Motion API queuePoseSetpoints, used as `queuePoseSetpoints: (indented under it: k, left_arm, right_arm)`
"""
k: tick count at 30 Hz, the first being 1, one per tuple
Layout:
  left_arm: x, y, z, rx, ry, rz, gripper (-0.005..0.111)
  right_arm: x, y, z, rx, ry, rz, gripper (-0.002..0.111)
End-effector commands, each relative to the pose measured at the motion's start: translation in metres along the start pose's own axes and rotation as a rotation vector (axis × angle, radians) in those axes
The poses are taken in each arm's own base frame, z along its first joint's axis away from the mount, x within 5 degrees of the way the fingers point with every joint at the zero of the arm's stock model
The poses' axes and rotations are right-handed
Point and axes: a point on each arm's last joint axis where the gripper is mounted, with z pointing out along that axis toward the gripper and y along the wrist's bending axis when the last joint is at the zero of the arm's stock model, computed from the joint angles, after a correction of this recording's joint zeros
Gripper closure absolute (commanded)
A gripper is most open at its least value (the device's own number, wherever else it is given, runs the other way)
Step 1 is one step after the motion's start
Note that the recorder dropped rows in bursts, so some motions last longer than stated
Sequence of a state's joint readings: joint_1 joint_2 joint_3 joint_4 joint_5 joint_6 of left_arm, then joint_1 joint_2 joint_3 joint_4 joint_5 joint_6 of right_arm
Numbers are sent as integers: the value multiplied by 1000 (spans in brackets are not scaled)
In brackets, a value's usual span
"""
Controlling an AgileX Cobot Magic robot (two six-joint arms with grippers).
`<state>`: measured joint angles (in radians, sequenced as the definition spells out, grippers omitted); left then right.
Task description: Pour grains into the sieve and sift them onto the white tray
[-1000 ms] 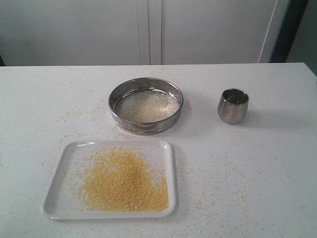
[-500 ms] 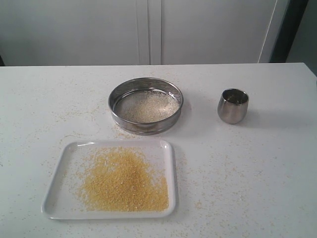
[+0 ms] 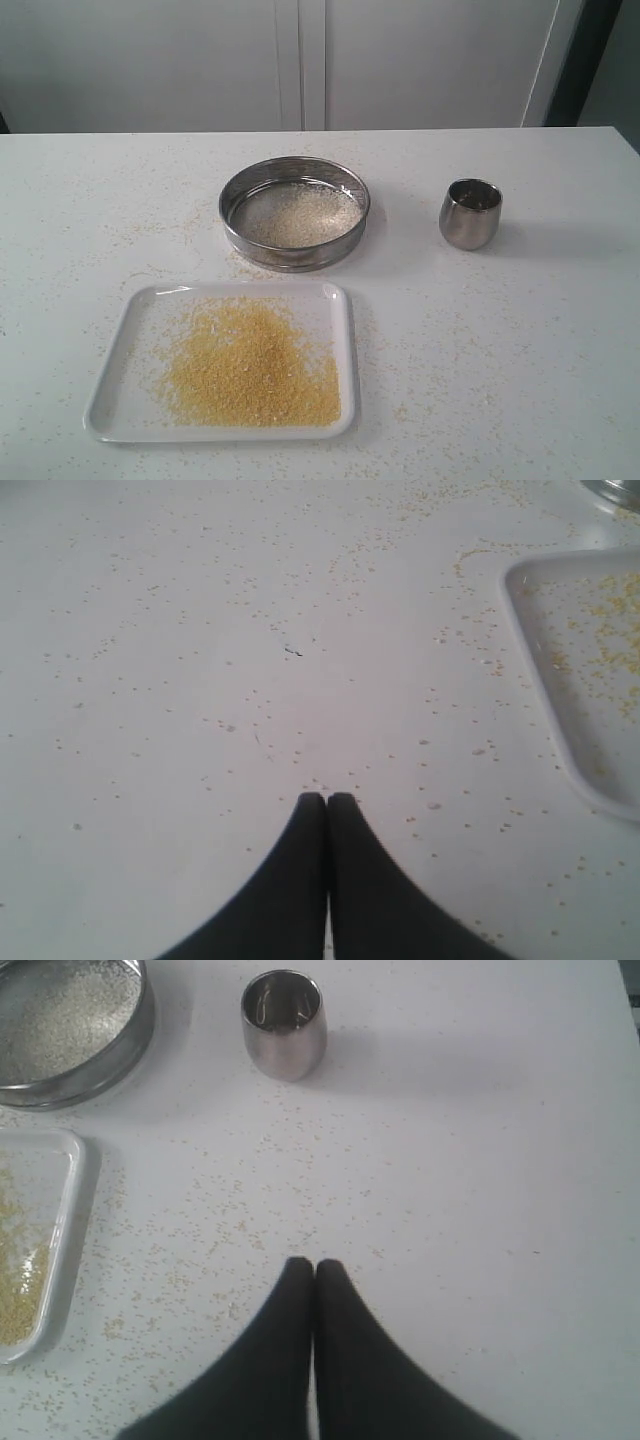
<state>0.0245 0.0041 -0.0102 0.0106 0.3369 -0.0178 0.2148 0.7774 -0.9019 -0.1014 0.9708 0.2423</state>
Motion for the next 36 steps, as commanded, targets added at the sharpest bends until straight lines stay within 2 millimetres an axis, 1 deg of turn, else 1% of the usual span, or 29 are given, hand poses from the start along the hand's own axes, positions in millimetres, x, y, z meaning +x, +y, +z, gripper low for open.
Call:
queuePoseSetpoints:
  k: [1,8,15,22,30,33,36]
  left_arm:
    - [4,0,1,1,19,-1,107]
    - [4,0,1,1,19,-1,107]
    - [4,0,1,1,19,-1,107]
    - [4,0,1,1,19,-1,107]
    - [4,0,1,1,19,-1,107]
    - [4,0,1,1,19,-1,107]
    - [4,0,1,1,19,-1,107]
  right_arm:
    - [13,-5,-14,-4,-59,6,108]
    - [39,-11,-36,-20,-150,14,108]
    - [62,-16,-50,-34,-225,20,108]
    - [73,-20,-64,-43,-289,28,108]
    - [83,-25,-78,34,-374,90,108]
    - [89,-26,-85,41,-415,95,108]
    - [93,-28,-86,54,-469,83,108]
